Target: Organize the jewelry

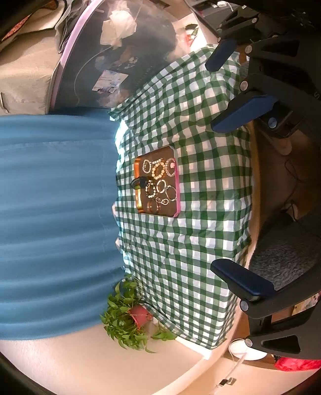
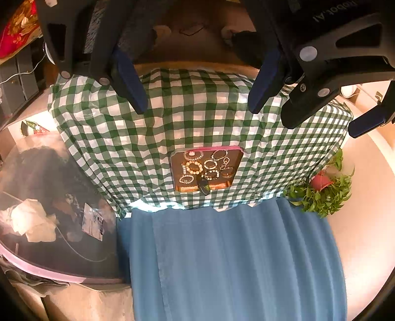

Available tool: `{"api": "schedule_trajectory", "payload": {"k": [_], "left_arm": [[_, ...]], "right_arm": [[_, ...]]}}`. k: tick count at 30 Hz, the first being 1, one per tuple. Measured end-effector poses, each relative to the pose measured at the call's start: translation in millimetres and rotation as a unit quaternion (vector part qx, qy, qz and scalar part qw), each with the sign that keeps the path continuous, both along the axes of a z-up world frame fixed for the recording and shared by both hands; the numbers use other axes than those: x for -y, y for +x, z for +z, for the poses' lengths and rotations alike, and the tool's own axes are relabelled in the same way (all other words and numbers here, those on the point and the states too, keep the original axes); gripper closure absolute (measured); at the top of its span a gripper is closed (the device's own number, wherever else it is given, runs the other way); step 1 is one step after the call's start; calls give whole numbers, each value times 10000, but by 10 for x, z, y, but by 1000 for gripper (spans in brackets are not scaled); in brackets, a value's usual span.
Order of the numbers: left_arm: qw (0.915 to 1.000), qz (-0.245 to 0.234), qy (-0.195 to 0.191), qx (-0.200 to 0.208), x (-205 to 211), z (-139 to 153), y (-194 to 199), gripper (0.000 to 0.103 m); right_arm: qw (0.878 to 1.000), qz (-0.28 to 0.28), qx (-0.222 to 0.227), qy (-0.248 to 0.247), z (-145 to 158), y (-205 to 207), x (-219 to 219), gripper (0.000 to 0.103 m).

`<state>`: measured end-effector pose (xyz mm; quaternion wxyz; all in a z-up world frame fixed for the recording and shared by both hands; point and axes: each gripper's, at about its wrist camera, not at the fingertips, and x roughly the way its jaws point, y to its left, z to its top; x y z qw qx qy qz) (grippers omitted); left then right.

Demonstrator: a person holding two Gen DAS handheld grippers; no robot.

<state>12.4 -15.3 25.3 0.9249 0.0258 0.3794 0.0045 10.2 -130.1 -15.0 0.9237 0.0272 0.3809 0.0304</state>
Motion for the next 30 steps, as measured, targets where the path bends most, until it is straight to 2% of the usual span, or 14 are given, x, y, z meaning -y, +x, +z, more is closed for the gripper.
{"api": "schedule_trajectory", "payload": {"k": [30], "left_arm": [[10000, 10, 31, -33, -23, -43, -11, 2]], "right_arm": [[10000, 0, -37, 28, -46, 2, -26, 22]]}}
